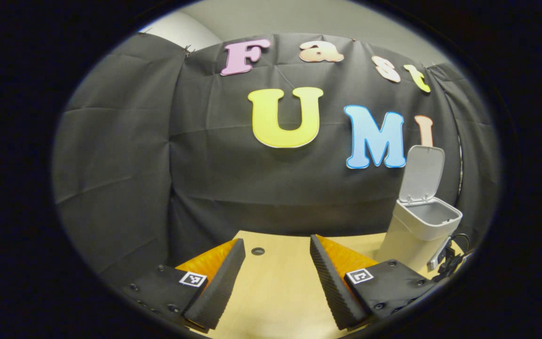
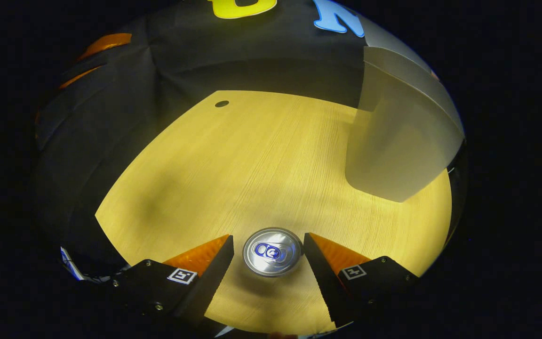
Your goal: Press the lid of the desktop garbage bin to open it, pick up the crumpled paper on the desktop and throw it into the bin, then pick up the pop can on the desktop and drop it into the bin, and finally close the garbage bin lid.
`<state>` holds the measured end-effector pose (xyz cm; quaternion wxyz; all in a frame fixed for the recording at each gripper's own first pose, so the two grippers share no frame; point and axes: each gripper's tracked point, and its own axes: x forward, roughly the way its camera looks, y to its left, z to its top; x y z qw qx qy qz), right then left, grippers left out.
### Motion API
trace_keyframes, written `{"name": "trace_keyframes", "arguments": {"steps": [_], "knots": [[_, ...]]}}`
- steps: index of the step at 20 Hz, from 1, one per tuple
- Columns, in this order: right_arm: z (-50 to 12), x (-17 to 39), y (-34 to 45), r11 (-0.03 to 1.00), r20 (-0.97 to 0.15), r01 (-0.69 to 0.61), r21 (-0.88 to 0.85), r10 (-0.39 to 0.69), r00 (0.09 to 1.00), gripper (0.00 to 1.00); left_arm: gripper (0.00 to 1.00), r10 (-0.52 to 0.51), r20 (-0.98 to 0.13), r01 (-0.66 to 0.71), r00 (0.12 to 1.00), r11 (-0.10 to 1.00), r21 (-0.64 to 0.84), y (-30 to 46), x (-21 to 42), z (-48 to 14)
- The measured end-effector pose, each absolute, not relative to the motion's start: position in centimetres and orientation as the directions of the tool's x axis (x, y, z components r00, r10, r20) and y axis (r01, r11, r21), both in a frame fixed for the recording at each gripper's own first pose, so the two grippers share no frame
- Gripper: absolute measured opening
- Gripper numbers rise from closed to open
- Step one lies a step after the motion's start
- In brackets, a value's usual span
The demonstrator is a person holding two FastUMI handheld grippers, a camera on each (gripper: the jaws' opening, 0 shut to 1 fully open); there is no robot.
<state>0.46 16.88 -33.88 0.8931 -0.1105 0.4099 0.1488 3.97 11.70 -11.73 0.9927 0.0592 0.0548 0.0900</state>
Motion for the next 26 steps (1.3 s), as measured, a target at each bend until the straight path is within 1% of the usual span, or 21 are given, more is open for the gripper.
{"name": "trace_keyframes", "arguments": {"steps": [5,6,7,10,13,14,20,26], "knots": [[-34.7,0.6,16.3,0.931,-0.789,-0.349,-0.105,0.135,0.599,0.95,0.92,0.202,-0.113,-0.189,0.973,0.975,0.120,12.9,3.7,-12.1],[-34.5,0.8,16.1,0.932,-0.788,-0.348,-0.104,0.136,0.601,0.92,0.92,0.203,-0.117,-0.190,0.972,0.975,0.117,13.0,3.7,-12.3],[-34.6,0.7,16.0,0.932,-0.793,-0.346,-0.108,0.129,0.595,0.86,0.92,0.203,-0.120,-0.190,0.972,0.975,0.114,13.0,3.8,-12.4],[-34.6,0.7,16.0,0.935,-0.794,-0.337,-0.109,0.122,0.595,0.85,0.92,0.192,-0.130,-0.179,0.973,0.978,0.104,12.7,4.1,-12.6],[-33.9,0.9,16.4,0.944,-0.769,-0.317,-0.090,0.137,0.624,0.85,0.92,0.176,-0.134,-0.163,0.975,0.981,0.108,12.0,4.4,-12.9],[-33.7,0.9,16.5,0.946,-0.759,-0.312,-0.083,0.143,0.636,0.85,1.00,0.172,-0.136,-0.158,0.976,0.981,0.109,11.7,4.5,-12.9],[-32.0,1.7,16.8,0.946,-0.682,-0.315,-0.071,0.184,0.708,0.85,1.00,0.148,-0.141,-0.132,0.979,0.984,0.116,10.6,4.5,-12.9],[-26.8,2.7,18.3,0.936,-0.538,-0.336,-0.105,0.231,0.811,0.84,1.00,0.139,-0.148,-0.121,0.979,0.985,0.124,10.0,4.4,-13.1]]}}
